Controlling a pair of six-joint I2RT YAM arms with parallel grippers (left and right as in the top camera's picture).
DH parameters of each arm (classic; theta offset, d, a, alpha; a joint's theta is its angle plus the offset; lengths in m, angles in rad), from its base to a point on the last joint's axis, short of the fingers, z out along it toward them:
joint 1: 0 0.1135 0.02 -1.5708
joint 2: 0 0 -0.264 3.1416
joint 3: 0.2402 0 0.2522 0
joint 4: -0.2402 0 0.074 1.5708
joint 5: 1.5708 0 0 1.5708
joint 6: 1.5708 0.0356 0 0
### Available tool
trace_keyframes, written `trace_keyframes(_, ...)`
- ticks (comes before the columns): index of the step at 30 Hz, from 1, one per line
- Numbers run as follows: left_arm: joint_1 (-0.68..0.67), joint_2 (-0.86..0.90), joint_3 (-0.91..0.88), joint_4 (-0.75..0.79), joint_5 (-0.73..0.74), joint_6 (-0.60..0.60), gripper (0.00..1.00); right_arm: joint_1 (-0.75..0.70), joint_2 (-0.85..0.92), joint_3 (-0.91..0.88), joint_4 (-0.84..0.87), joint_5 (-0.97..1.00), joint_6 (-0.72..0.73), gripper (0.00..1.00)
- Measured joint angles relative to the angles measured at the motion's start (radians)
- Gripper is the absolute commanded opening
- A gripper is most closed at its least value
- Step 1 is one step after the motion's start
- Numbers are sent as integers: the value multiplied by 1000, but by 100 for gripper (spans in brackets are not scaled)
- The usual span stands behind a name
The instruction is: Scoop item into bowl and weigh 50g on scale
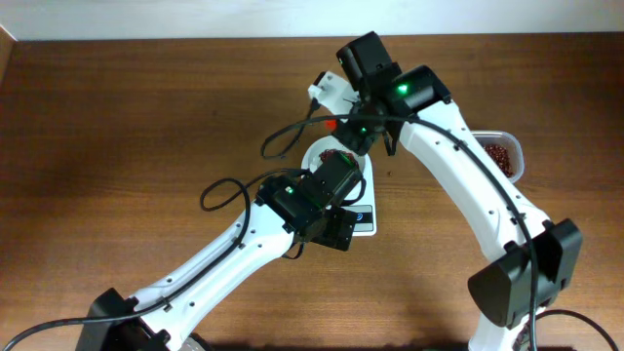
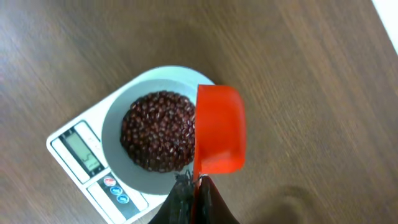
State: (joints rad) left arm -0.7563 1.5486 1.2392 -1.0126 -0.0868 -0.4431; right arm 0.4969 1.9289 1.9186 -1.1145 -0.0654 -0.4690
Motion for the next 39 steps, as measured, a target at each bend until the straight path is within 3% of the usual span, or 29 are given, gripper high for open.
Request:
trace_keyframes(10, 0, 0, 0, 0, 0, 0, 99, -139, 0, 0, 9, -291, 175, 6)
trace_keyframes(19, 0, 0, 0, 0, 0, 0, 99, -135, 47, -80, 18, -330, 187, 6)
trace_keyframes(27, 0, 0, 0, 0, 0, 0, 99, -135, 55, -211, 144, -330, 197, 8)
trace_keyframes(39, 0, 0, 0, 0, 0, 0, 99, -135, 56, -266, 150, -383, 196, 6)
